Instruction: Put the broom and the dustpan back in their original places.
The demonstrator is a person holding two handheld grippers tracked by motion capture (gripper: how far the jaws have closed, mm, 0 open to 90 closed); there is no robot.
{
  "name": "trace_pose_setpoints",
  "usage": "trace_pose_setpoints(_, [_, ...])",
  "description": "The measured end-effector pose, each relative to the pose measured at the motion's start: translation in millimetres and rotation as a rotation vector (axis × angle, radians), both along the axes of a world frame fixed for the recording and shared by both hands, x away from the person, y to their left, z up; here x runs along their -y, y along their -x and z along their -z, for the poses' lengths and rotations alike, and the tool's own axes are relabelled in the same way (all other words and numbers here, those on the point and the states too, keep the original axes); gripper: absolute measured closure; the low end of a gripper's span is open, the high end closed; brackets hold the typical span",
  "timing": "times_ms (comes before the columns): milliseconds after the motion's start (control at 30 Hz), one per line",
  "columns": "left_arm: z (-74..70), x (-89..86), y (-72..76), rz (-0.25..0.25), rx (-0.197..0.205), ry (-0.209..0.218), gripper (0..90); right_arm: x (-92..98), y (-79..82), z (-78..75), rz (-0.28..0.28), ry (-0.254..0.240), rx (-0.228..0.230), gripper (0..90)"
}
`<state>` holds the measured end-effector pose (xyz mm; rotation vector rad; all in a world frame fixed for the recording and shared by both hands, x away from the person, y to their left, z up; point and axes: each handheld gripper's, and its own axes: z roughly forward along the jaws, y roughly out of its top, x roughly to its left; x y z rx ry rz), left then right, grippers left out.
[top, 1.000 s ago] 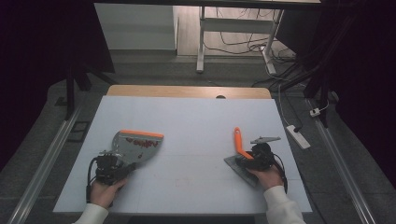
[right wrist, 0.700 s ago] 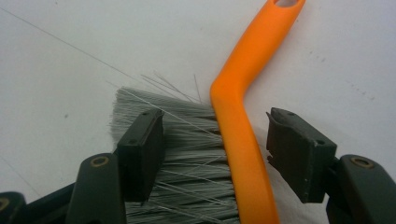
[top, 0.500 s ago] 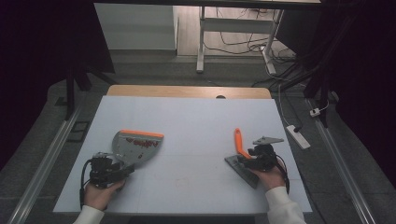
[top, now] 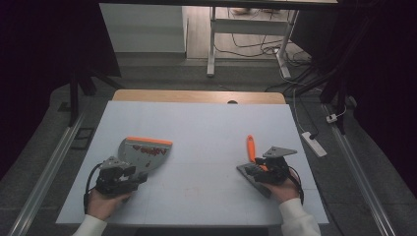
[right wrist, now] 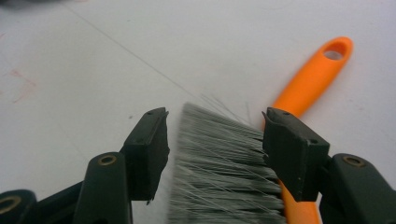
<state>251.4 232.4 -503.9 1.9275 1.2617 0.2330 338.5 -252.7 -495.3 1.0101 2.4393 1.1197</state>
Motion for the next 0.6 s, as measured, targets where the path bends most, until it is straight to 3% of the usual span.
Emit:
trace_pose_setpoints(333, [1.8, 15.2, -17.0, 0.124, 0.007, -0.024, 38.5, -9.8, 9.2, 4.3, -0.079, 0.012, 0.018, 41.2])
trace_pose_setpoints(600, [4.5, 19.3, -18.6, 0.162, 0.004, -0.041, 38.3, -3.4, 16.1, 6.0, -0.070, 0.010, 0.035, 41.1])
